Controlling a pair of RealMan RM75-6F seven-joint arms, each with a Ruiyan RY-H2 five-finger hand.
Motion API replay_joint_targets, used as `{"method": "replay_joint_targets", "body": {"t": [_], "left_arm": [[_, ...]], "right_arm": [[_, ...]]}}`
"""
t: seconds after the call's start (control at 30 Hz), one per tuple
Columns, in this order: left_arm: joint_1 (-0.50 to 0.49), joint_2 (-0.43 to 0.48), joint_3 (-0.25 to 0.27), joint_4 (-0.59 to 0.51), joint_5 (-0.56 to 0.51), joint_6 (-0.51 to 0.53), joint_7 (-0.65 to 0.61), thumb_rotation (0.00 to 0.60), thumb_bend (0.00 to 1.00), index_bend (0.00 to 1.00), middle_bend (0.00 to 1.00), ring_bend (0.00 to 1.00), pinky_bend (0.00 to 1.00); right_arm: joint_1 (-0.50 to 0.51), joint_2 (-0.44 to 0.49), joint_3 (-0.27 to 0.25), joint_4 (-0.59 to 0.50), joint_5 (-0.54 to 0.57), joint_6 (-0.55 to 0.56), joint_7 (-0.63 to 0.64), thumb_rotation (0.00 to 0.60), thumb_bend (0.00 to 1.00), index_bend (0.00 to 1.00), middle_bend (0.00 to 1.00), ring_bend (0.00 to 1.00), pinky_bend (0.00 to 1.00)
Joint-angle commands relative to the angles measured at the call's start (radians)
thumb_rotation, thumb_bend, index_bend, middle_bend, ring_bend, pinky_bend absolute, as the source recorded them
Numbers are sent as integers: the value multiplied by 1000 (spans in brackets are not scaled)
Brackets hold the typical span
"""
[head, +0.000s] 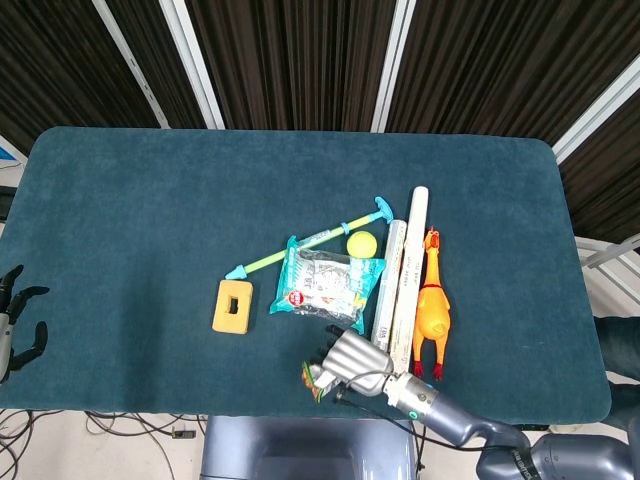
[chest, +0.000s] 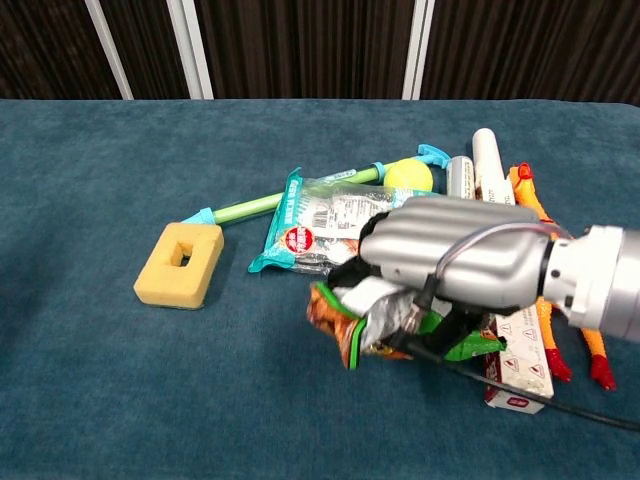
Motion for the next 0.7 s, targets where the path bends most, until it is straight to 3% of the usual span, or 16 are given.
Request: {"method": "replay_joint_targets", "body": {"t": [0.03, 0.07, 0.2, 0.7], "left_arm": [[0, 0, 0, 0, -1, 0, -2, 600, 510, 261, 0, 0, 0], [0, 0, 0, 0, -1, -2, -1, 600, 510, 261, 0, 0, 0], [0, 0, 1, -2, 0, 0, 1, 600, 510, 261, 0, 0, 0], [1, 0, 0, -3, -3, 2, 3, 600, 510, 264, 0, 0, 0]], "right_arm": [[-13, 77, 66, -39, 21, 90, 141, 600, 528, 474, 515, 561, 248], [-26, 106, 106, -39, 40, 141, 178, 600, 527, 480, 519, 564, 248], [-41, 176, 153, -39, 59, 199, 288, 600, 525, 502, 539, 585, 258], [-102, 317, 277, -39, 124, 371, 540, 600, 511, 528, 549, 595, 274]]}}
